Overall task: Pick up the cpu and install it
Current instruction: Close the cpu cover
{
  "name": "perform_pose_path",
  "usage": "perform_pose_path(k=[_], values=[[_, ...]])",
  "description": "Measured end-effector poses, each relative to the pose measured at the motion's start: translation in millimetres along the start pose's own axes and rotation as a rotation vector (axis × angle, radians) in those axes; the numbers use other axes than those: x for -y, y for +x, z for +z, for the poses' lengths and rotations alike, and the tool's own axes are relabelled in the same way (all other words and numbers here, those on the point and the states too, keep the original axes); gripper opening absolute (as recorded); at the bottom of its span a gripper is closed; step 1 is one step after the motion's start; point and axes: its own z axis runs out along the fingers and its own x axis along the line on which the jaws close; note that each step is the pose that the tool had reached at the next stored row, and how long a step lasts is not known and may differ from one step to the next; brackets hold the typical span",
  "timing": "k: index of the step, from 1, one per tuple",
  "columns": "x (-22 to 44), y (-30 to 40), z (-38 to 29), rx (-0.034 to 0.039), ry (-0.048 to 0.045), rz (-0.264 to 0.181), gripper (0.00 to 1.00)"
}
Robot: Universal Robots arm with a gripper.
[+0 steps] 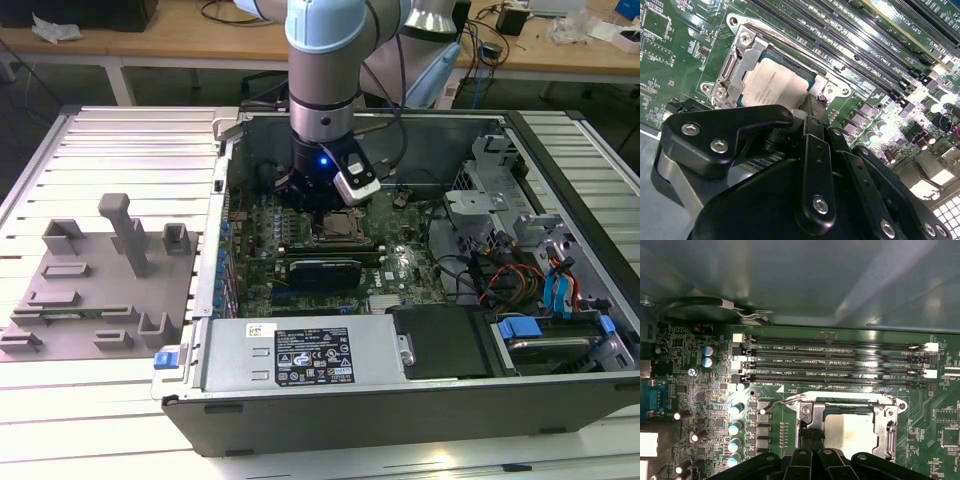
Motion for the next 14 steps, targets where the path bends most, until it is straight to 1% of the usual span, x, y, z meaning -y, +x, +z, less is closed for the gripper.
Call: perform_pose_path(k=[4, 10, 13, 14], values=[[0.6, 0.3, 0.1, 0.0000, 0.0005, 0.000, 0.11], [-1.5, 0.4, 0.2, 0.0001, -0.0004, 0.000, 0.11], [-1.8, 0.2, -0.9, 0.0008, -0.0013, 0.000, 0.11], [-1.6, 0.3, -2.8, 0.0003, -0.0005, 0.000, 0.11]])
